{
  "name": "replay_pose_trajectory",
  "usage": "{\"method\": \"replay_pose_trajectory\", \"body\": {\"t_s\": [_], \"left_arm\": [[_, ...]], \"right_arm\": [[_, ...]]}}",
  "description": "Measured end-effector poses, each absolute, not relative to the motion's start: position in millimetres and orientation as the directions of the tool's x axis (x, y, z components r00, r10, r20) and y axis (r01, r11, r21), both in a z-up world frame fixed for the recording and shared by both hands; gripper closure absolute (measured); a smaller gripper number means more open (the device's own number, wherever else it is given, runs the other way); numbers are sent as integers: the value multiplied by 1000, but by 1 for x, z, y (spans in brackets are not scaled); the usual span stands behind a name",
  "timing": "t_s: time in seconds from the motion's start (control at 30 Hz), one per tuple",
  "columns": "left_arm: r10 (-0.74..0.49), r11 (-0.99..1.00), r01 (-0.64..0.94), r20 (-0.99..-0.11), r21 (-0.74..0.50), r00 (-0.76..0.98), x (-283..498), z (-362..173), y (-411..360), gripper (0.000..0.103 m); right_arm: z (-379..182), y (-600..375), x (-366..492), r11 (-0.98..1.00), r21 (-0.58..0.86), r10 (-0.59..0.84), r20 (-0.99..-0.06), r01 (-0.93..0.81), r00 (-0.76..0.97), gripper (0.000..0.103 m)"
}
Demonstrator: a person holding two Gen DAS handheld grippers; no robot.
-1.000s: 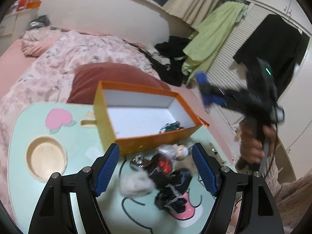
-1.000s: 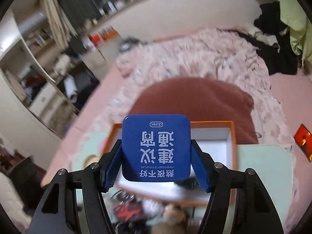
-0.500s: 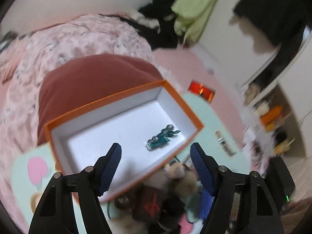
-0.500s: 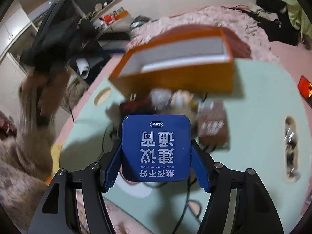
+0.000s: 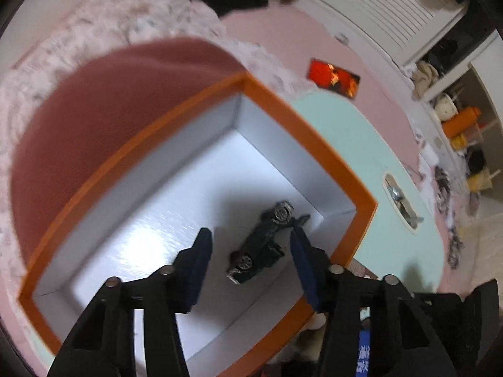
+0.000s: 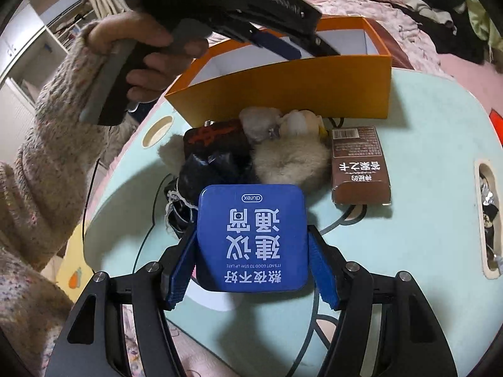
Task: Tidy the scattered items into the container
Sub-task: 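Grasp the green toy car in the orange box with the left gripper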
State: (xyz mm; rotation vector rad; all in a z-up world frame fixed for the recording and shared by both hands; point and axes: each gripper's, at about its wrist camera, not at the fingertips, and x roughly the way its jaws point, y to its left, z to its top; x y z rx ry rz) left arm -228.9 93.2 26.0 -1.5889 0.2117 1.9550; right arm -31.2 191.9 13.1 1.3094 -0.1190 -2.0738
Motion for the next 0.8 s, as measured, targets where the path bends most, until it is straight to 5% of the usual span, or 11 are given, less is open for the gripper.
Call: {"method": "replay_pose_trajectory", "body": {"t_s": [0.1,0.23,0.33,0.47,0.53,0.63,0.77,0.8], "left_arm": [[366,-794,-553,-924,-252,-105,-230,18,87,61],[389,-810,-521,-911,-269,-134,-233,22,70,85],[372,-831,-499,-912,-244,-175,-239,28,58,93],[404,-833,-480,-894,-274,-191,-243,37,46,86],[402,-829,-494,-894,-264,-197,-242,40,53,66],[382,-829,-500,-906,-249,-183,-241,37,64,51],[311,-851,-485,-936,-199,-162,-244,15,74,53],[307,-849,-497,-934,-181,-184,-243,14,74,66]], "right_arm": [[12,194,-32,-767,421,-588,-762,484,-270,37],[12,197,-31,-761,440,-602,-752,476,-268,37],[13,197,-29,-760,446,-606,-749,474,-267,37],[14,195,-24,-763,437,-601,-752,477,-271,37],[14,194,-23,-763,436,-599,-753,477,-272,37],[14,193,-22,-762,440,-602,-752,475,-269,37],[11,196,-29,-762,442,-602,-753,473,-267,37],[10,197,-32,-762,443,-602,-753,472,-266,37]]}}
